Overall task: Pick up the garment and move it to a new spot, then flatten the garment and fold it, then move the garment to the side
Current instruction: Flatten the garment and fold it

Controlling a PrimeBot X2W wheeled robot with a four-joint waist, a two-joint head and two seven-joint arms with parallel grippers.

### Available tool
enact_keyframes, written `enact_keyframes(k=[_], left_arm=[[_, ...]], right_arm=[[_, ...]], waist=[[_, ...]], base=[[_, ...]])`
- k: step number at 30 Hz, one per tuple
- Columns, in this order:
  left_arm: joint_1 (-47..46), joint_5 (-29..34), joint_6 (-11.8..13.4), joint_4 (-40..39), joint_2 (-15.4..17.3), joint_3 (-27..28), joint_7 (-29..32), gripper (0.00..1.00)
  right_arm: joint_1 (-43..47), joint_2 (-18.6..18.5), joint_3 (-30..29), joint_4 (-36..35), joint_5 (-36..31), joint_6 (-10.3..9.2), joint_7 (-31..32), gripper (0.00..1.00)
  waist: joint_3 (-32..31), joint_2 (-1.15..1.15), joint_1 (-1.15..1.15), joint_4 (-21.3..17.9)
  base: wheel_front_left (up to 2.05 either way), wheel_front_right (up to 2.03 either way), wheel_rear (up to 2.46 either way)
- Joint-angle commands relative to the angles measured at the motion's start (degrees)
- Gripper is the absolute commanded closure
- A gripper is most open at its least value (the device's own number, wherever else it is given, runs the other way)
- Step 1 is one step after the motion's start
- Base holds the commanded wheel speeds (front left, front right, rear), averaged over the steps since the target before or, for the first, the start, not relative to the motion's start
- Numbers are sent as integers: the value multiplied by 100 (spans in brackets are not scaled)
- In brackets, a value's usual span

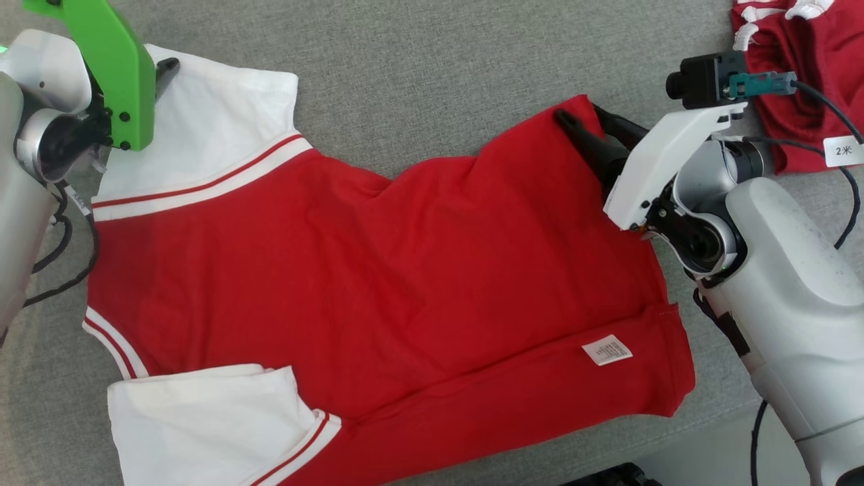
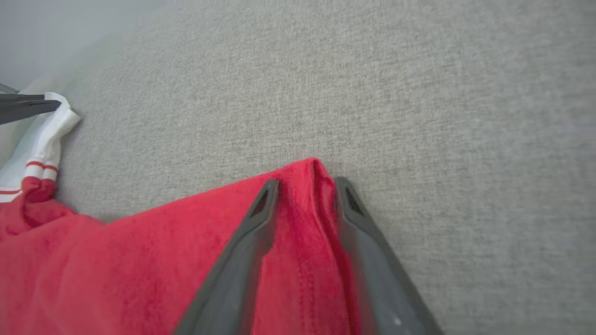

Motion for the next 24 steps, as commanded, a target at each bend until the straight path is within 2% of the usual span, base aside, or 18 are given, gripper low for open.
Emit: enact_keyframes(k=[1, 15, 24], left_arm=[[23, -73, -13, 67, 10, -121, -5, 100], [-65, -527, -4, 227, 73, -448, -1127, 100], [172, -983, -4, 248, 66, -690, -1302, 100]], right_arm=[[67, -23, 108, 105, 62, 2, -51, 100], [233, -258, -84, 760, 364, 1, -1356, 100], [355, -337, -46, 1093, 430, 1, -1650, 100]], waist=[[-61, 0, 0, 39], [-773, 0, 0, 448], [-1220, 0, 0, 665]], base=[[0, 0, 0], [0, 0, 0], [0, 0, 0]])
